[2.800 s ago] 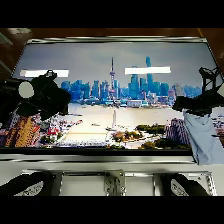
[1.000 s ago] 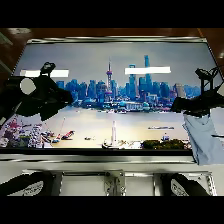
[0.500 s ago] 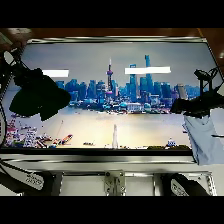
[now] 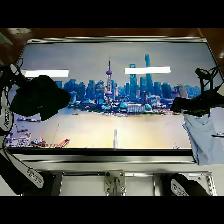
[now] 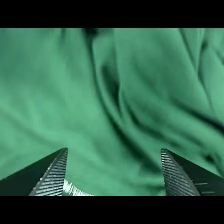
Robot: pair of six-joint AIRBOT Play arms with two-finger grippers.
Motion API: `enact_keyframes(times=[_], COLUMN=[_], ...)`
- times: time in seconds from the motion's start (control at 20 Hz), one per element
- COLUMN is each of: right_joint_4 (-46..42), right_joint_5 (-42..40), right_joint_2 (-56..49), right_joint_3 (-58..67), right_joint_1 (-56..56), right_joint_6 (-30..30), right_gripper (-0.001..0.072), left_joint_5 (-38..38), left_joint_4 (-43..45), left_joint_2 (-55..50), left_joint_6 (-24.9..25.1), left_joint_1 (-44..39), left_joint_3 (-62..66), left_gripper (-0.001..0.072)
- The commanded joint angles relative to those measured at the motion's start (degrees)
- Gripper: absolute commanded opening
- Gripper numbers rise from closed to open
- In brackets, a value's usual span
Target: Fold the shirts.
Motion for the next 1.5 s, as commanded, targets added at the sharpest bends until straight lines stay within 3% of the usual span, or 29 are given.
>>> enact_keyframes(times=[0.0,0.15,0.2,0.25,0.3,0.4,0.5,0.65,0.75,0.9,1.1,1.3,1.45], right_joint_4=[0.0,0.0,0.1,0.4,0.7,2.4,3.4,3.3,2.8,2.8,3.1,0.9,1.7], right_joint_5=[-1.0,-1.0,-1.0,-1.0,-1.0,-1.0,-1.2,-6.6,-11.0,-12.5,-9.9,-7.9,-1.3], right_joint_2=[0.0,0.0,0.0,0.0,0.0,0.0,0.0,0.0,0.0,0.2,7.0,17.0,20.9], right_joint_3=[0.0,0.0,0.0,0.0,0.0,0.0,0.0,0.0,0.0,0.2,1.9,2.4,1.4], right_joint_1=[0.0,0.0,0.0,0.0,0.0,0.0,0.0,0.0,0.0,0.0,0.2,0.2,0.3], right_joint_6=[0.1,0.1,0.1,0.2,0.6,0.7,0.6,0.5,-0.5,-2.0,-3.8,-4.9,-4.5], right_gripper=[0.0693,0.0693,0.0693,0.0693,0.0693,0.0693,0.0693,0.0693,0.0693,0.0693,0.0693,0.0693,0.0693], left_joint_5=[5.7,8.1,8.2,8.4,8.5,7.8,7.5,5.3,2.5,2.6,2.3,-3.2,-10.3], left_joint_4=[-2.8,-4.0,-4.3,-4.6,-5.1,-8.4,-10.1,-10.3,-12.7,-14.0,-14.0,-13.9,-11.3], left_joint_2=[-2.7,-4.3,-4.6,-4.6,-4.5,-3.3,0.7,12.5,23.5,39.5,53.8,56.3,56.1], left_joint_6=[1.7,1.7,1.7,1.7,1.6,2.0,6.2,13.6,14.2,13.2,6.5,3.0,0.9], left_joint_1=[0.4,0.4,0.4,0.4,0.4,0.4,-0.9,-5.6,-10.2,-19.4,-32.6,-44.0,-51.0], left_joint_3=[0.2,0.2,0.2,0.2,0.3,0.9,2.9,5.9,5.8,5.8,5.7,2.9,-9.1], left_gripper=[0.0705,0.068,0.0499,0.0191,0.0043,0.004,0.0039,0.0039,0.0039,0.0039,0.0039,0.0039,0.0039])
